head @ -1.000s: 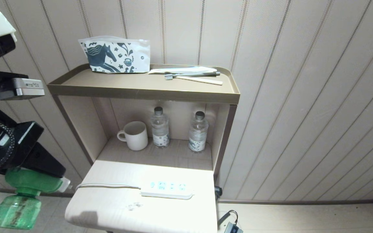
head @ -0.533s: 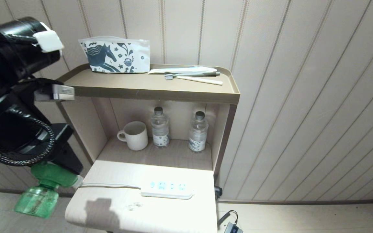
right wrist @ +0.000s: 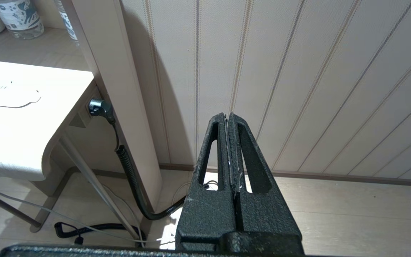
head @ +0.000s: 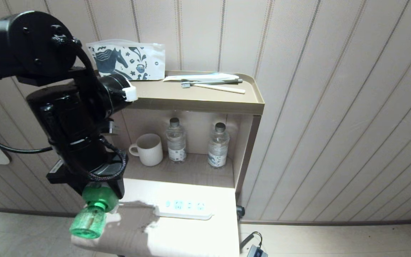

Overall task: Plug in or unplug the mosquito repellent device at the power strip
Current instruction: Insert the plug into the socket

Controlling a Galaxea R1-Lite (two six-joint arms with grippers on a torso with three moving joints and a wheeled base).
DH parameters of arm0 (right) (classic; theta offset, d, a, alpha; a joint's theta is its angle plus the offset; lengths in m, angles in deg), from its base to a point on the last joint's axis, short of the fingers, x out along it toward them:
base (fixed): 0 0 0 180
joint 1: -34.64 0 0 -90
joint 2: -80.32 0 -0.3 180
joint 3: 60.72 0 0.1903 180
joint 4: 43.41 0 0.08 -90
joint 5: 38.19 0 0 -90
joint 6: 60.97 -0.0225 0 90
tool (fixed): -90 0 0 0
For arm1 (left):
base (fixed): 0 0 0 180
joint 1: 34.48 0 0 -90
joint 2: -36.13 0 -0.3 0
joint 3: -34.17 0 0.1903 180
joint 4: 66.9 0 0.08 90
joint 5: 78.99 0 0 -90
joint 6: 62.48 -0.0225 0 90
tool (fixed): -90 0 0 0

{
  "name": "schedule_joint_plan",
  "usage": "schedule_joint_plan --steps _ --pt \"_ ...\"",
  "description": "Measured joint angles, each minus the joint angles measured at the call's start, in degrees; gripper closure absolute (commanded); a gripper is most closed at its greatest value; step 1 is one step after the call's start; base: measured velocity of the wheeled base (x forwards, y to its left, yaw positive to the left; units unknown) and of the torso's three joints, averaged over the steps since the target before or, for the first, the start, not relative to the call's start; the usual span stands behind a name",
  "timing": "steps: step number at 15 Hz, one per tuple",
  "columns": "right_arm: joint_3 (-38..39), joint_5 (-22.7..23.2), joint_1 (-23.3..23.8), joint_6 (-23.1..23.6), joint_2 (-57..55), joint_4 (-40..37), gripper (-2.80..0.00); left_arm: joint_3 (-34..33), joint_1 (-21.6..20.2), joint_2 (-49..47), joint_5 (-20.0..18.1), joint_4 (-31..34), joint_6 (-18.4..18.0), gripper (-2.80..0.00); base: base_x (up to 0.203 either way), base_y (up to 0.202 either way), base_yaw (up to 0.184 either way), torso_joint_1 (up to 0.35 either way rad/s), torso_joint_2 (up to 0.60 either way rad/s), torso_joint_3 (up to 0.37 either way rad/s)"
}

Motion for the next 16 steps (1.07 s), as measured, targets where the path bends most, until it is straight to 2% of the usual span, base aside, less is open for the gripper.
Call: schedule_joint_plan --steps 2,4,9,13,16 --pt "0.0 0.0 0.0 0.0 0.0 0.0 0.0 0.0 0.9 -1.7 -3.3 -1.7 2.2 0.0 0.0 0.0 0.0 0.0 0.0 0.0" --pt "0.0 0.0 0.0 0.0 0.0 0.0 0.0 0.1 2.2 -3.4 -7.1 -4.6 6.4 0.0 0.0 0.0 0.0 0.0 0.0 0.0" --pt "0.0 0.0 0.0 0.0 0.0 0.0 0.0 0.2 2.8 -8.9 -8.4 -11.9 14.0 0.0 0.0 0.0 0.0 0.0 0.0 0.0" --pt "0.0 0.0 0.0 0.0 0.0 0.0 0.0 0.2 3.8 -12.2 -10.7 -17.5 16.2 0.0 0.0 0.0 0.0 0.0 0.0 0.0" --pt "0.0 0.0 0.0 0.0 0.0 0.0 0.0 0.2 4.6 -13.9 -10.9 -18.1 16.2 0.0 0.0 0.0 0.0 0.0 0.0 0.0"
